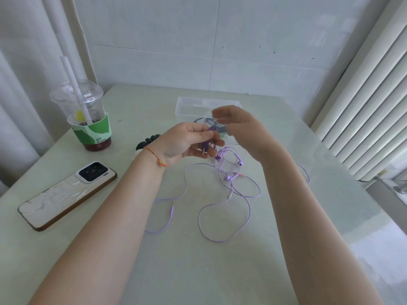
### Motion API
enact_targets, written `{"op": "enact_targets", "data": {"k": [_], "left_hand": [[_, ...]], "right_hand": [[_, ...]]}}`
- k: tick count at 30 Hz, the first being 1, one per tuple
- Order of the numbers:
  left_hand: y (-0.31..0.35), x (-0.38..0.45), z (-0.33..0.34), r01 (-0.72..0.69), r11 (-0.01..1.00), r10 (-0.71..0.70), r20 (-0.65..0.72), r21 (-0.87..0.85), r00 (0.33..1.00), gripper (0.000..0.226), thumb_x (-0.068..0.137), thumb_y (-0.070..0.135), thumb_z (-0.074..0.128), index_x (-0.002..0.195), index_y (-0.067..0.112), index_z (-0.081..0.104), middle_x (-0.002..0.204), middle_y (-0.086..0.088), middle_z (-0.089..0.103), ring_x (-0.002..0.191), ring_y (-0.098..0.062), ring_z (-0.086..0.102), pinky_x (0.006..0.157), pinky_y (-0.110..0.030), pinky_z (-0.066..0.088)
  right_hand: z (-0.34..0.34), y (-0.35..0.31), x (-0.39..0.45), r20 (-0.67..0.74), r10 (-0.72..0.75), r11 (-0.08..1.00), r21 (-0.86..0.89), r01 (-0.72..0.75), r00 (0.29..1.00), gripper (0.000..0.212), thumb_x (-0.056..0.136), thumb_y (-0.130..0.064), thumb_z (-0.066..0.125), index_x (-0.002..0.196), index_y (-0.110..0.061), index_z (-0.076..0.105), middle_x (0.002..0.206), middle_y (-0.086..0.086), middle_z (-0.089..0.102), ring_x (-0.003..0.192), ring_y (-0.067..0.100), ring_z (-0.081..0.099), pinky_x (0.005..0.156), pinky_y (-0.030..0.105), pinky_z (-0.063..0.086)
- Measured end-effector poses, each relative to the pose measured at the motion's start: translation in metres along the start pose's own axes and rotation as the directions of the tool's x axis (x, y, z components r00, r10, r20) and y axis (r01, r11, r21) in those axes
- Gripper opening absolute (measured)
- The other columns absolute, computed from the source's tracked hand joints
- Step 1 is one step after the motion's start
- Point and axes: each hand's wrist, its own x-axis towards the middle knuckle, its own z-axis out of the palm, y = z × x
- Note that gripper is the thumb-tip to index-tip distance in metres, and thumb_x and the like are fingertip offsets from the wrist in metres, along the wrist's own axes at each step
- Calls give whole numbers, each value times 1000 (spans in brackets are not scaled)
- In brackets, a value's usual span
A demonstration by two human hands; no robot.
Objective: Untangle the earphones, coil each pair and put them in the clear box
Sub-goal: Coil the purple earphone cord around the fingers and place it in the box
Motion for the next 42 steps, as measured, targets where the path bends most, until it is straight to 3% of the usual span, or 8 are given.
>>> {"op": "enact_targets", "data": {"k": [7,14,20,27,30,35,39,42], "left_hand": [[-1,1,0,39,999,-38,-63,6,997,16,99,12,52,101,4,66,95,-11,73,73,-23,71,64,-28,58],[1,0,-3,57,998,-61,-133,-35,989,17,99,14,53,95,7,67,88,-7,74,74,-22,72,68,-30,60],[6,-6,-6,70,998,-69,-115,-1,991,17,100,17,51,91,13,65,74,0,69,67,-16,69,54,-22,51],[11,-5,0,105,994,-107,-86,-25,991,18,97,14,50,87,10,64,68,-3,64,59,-18,63,45,-21,41],[10,-5,0,117,991,-123,-88,-68,989,22,98,16,48,83,11,63,66,-3,64,57,-17,62,41,-20,27],[10,-6,0,144,931,-167,-40,-334,985,22,98,16,44,84,11,60,63,2,61,56,-13,60,37,-17,26],[12,-5,-3,60,784,-113,-46,-618,993,19,89,17,49,77,13,63,63,5,60,57,-9,60,35,-15,28],[10,0,-12,-81,702,-99,-209,-707,973,22,92,13,49,75,11,63,64,2,63,58,-7,56,38,-14,30]], "right_hand": [[4,-2,-3,124,84,996,-2,-84,989,39,74,2,44,101,-15,67,97,11,70,88,22,62,97,44,49],[-8,0,-6,192,148,974,-201,-109,970,18,88,-16,57,99,-7,69,71,6,67,67,18,55,76,30,44],[-13,-8,-9,113,165,952,-277,-128,980,64,97,-59,39,75,-10,72,65,6,66,63,12,58,78,27,41],[0,-7,-8,130,58,983,-180,-34,990,33,85,-26,69,117,-24,61,106,-5,72,102,12,66,97,35,49],[0,-9,-8,150,32,989,-147,-10,988,30,80,-12,61,108,-22,63,95,10,73,85,26,68,85,40,51],[-6,-13,-12,120,73,970,-240,-42,990,19,85,-5,56,97,-15,67,77,1,67,59,13,54,49,11,38],[-8,-9,-11,87,107,948,-308,-75,990,17,83,-6,57,78,-20,66,90,7,72,60,13,55,59,19,44],[-11,-6,-8,0,141,960,-244,-137,990,20,85,-8,51,82,-16,69,66,0,63,49,10,49,52,19,39]]}}
